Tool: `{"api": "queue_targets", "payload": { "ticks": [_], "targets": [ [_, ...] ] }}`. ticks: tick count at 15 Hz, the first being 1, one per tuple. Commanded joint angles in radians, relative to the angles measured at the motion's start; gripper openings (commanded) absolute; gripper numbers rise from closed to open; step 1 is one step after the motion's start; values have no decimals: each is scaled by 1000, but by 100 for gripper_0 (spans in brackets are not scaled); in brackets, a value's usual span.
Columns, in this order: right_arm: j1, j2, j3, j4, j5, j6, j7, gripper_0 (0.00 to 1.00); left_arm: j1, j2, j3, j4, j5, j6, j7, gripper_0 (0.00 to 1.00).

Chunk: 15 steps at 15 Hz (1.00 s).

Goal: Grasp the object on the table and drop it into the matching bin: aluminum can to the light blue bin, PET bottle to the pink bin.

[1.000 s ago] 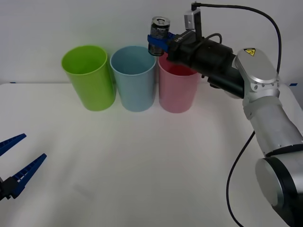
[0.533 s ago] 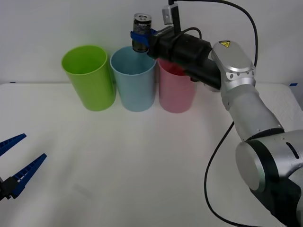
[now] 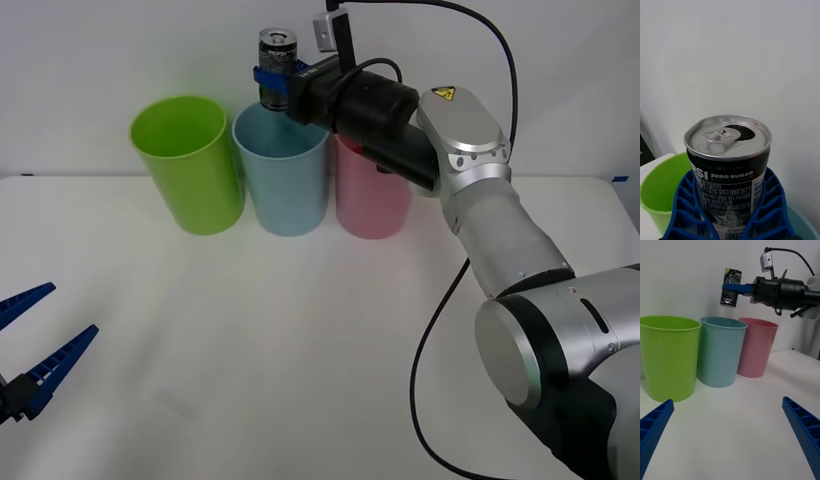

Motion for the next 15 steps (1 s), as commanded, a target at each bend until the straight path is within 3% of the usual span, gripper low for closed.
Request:
{"api": "queue_targets", "payload": {
  "ticks": [1,2,3,4,6,12,15],
  "targets": [
    [2,-1,-1,0,1,3,13,0,0,0,0,0,0,0,0,100],
    [0,-1,-1,0,0,3,17,3,0,0,0,0,0,0,0,100],
    [2,-1,-1,0,0,2,25,37,0,0,0,0,0,0,0,100],
    [0,-1,-1,0,1,3,37,94,0,0,0,0,0,0,0,100],
    [2,-1,-10,0,1,5,137,100,0,0,0,0,0,0,0,100],
    [3,-5,-15,0,-5,0,142,100,0,0,0,0,0,0,0,100],
    [15,-30,-6,0,-48,-20,149,100,0,0,0,0,0,0,0,100]
  ]
}}
